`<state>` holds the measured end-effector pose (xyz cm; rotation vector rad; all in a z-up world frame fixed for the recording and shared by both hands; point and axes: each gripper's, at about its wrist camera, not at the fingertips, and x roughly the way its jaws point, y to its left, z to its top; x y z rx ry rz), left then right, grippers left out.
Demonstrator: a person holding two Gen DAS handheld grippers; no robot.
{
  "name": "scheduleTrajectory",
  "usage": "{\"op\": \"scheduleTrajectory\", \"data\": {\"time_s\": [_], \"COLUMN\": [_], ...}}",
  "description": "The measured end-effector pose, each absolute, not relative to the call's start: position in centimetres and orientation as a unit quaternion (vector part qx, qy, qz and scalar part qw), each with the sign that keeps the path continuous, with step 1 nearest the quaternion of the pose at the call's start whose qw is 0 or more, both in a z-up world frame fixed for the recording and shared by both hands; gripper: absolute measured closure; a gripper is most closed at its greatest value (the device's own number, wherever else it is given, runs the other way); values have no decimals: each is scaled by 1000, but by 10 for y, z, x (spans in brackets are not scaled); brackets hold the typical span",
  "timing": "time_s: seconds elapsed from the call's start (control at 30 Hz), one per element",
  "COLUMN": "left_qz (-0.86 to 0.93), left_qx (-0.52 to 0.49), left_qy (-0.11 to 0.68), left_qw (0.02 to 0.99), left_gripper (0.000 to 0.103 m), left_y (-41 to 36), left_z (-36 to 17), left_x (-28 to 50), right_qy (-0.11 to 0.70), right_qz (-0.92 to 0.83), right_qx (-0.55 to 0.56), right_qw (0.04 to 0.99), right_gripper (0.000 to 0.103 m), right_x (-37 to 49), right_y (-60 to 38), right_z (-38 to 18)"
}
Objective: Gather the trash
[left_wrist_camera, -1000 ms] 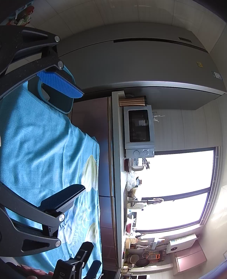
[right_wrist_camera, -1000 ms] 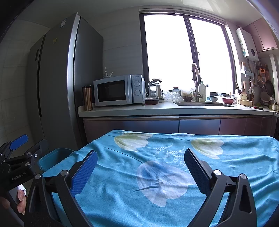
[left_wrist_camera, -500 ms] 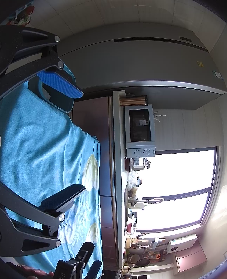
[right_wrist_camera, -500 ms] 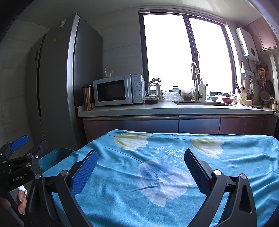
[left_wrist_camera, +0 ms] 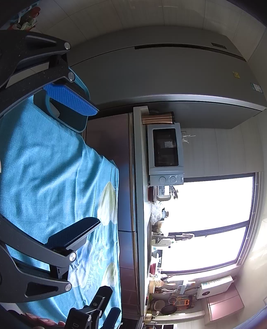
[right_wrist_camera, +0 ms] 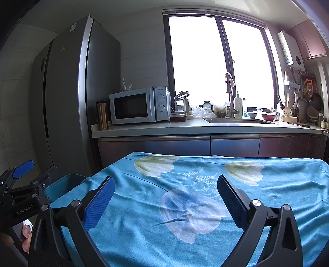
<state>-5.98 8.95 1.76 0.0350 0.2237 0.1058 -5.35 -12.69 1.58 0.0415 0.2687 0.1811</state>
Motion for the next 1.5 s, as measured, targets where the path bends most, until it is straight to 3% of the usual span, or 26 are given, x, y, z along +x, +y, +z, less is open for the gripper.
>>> {"op": "scheduleTrajectory", "data": {"time_s": [1.5], "left_qz": [51], "left_qx": [20], "left_qy": [117], "left_qw": [992], "left_gripper": [6], "left_y": [85], "left_z": [14], "left_x": [-55], "right_qy": [137], "right_qz": [91], "right_qx": [23], "right_qw": [986], "right_gripper": [7], "right_x": [-52], "right_y": [-130], "right_z": [14]}}
